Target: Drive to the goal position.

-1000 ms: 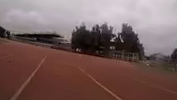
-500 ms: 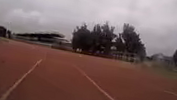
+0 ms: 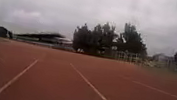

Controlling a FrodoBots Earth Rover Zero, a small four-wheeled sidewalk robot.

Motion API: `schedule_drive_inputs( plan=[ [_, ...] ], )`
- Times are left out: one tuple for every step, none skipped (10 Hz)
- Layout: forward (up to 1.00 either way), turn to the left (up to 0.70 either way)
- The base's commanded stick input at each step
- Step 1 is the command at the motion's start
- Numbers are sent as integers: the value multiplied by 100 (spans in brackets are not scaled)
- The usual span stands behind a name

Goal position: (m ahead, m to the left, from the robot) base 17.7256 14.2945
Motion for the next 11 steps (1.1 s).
schedule_drive_inputs(
  plan=[
    [70, 35],
    [70, 35],
    [70, 20],
    [70, 1],
    [70, 0],
    [70, 0],
    [70, 0],
    [70, 0],
    [70, 0],
    [70, 0],
    [70, 0]
  ],
)
